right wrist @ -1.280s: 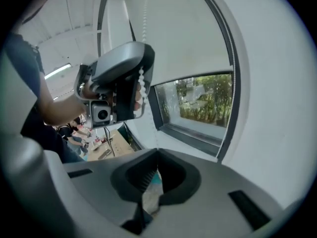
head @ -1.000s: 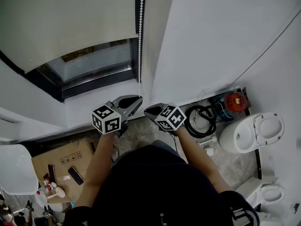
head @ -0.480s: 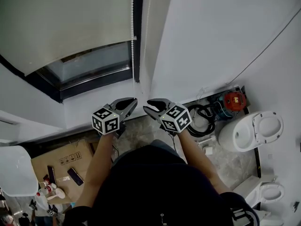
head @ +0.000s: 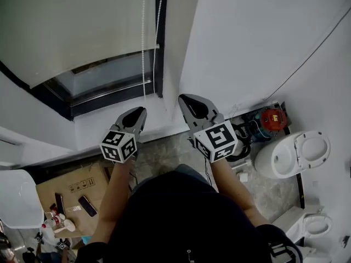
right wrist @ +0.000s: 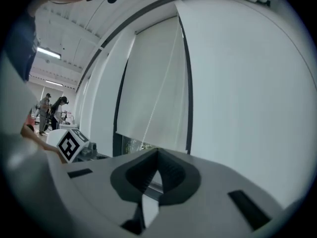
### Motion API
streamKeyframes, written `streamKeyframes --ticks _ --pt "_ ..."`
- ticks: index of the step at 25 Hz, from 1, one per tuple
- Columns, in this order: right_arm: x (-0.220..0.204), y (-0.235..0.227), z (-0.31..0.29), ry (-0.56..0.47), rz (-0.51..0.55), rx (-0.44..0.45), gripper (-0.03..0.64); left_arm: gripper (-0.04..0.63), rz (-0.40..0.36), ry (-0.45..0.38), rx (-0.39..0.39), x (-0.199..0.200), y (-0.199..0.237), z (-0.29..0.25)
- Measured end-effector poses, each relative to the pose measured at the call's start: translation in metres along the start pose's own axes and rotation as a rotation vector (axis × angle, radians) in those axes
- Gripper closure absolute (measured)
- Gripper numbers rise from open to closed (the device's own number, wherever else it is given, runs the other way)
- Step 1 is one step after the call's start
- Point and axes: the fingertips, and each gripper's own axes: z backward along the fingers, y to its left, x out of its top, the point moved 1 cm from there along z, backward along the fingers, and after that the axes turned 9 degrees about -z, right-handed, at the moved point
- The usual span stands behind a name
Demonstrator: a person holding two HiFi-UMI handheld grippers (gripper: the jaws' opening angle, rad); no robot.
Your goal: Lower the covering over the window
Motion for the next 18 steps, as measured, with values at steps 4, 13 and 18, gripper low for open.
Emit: streamKeyframes --ticks 4,13,18 --pt "0.026 -0.002 0.009 -0.077 0.038 -0.066 0.604 0.569 -0.061 -0.123 0.154 0.06 0.022 0.035" --pt "0.094 0.0 0.033 -0.248 0.151 -0.164 0.604 0.584 -0.263 -0.304 0.311 0.17 -0.009 0.08" --pt "0.109 -0.001 0.039 -0.277 0.168 -0.187 0.604 0.584 -0.282 -0.323 0.324 0.181 -0.021 0.082"
